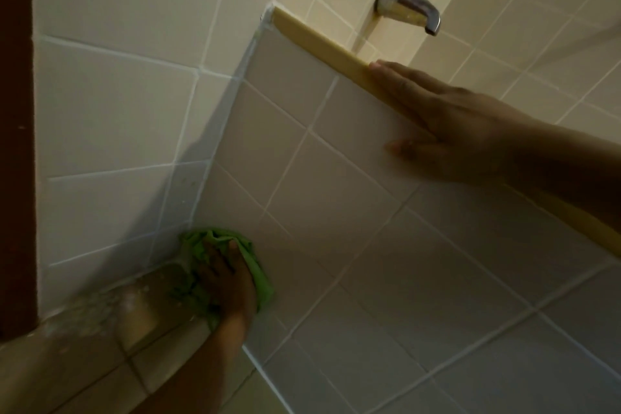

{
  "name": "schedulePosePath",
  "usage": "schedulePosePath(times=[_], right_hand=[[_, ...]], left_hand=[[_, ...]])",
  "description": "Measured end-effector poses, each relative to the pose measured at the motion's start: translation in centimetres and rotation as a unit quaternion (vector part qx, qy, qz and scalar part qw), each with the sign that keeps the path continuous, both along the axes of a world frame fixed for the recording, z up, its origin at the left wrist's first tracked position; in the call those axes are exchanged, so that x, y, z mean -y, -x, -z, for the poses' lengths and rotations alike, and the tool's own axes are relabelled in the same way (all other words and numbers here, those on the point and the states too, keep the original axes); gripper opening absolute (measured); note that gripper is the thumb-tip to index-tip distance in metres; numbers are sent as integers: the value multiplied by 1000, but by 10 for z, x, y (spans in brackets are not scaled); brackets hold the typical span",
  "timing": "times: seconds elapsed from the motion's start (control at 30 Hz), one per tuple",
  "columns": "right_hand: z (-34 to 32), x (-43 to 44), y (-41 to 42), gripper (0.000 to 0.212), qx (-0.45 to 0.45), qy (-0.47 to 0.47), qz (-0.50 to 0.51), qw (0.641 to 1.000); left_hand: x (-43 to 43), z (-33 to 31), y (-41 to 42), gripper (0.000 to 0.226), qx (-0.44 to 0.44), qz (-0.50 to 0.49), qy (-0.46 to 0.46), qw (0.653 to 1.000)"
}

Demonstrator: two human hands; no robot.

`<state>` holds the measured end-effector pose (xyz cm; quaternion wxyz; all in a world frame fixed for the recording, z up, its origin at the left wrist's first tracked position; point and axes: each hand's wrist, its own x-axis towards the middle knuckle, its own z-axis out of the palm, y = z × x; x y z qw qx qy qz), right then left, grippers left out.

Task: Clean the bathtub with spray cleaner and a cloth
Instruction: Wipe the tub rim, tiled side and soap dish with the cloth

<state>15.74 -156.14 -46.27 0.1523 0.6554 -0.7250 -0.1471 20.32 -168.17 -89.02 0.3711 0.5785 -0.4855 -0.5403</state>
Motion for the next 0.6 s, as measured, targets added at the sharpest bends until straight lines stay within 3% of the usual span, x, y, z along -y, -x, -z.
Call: schedulePosePath(times=[0.1, 0.23, 0.43, 0.6], right_hand=[[-2, 2, 5, 95, 18, 17, 1, 1000], [0, 2, 0, 93, 33, 51, 18, 998], [-2, -19, -12, 80, 45, 77, 52, 995], [-4, -77, -7, 72, 69, 73, 72, 992]], left_hand=[[-42, -50, -3, 82, -34, -3, -14, 999], [-84, -95, 2, 121, -61, 53, 40, 996], [-125, -144, -1, 99, -38, 107, 205, 972], [-127, -193, -2, 90, -52, 108, 277, 953]])
